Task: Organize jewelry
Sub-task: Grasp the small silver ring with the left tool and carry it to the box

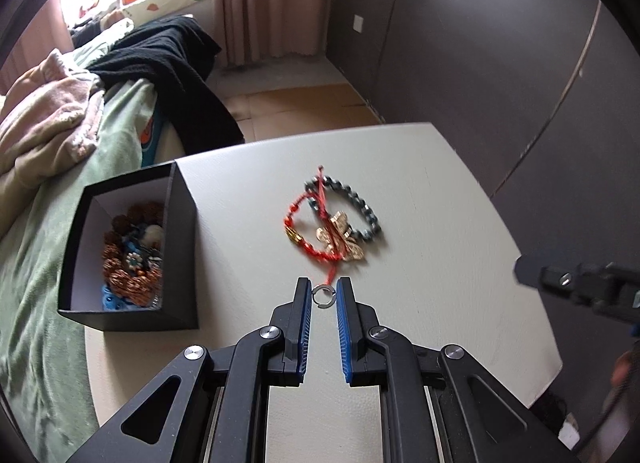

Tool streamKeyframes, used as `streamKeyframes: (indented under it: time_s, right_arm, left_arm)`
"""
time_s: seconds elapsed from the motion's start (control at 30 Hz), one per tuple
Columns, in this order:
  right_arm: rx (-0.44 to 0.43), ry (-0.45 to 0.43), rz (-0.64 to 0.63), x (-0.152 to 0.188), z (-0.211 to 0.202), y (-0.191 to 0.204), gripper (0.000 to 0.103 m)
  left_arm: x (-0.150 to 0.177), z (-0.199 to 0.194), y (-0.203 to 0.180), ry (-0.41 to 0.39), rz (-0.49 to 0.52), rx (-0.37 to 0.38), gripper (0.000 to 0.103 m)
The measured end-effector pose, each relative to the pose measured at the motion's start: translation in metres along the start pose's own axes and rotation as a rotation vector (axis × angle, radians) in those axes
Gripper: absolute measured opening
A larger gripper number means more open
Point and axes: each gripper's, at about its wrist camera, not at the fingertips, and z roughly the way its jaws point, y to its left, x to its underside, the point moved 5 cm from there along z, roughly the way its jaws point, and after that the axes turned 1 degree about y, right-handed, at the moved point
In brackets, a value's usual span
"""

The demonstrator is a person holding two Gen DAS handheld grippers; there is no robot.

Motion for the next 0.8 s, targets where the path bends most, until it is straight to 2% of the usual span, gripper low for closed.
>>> streamKeyframes:
  time_s: [0.23, 0.4, 0.63, 0.8]
  right_arm:
    - [-0.017, 0.021, -0.018, -0.004, 0.014, 0.017, 0.070]
    - [-0.111, 0.049, 0.005, -0.006, 0.026, 0.030, 0.070]
    - [-0.156, 0.053, 0.006, -0.015, 0.043, 0.052, 0.069]
    - [-0.185, 0.061, 0.009, -0.019, 0.060, 0.069, 0.059]
  left_arm:
    - [-0.014, -0.012, 0.022, -0.049, -0.067, 0.024, 0.013]
    - [-0.025, -0.016, 0.042, -0.080, -0.124, 0.040, 0.013]
    - [-0.036, -0.025, 0.068, -0.112, -0.193, 0.072, 0.013]
    - [-0.040, -0.033, 0.088, -0.137, -0.249, 0.091, 0.013]
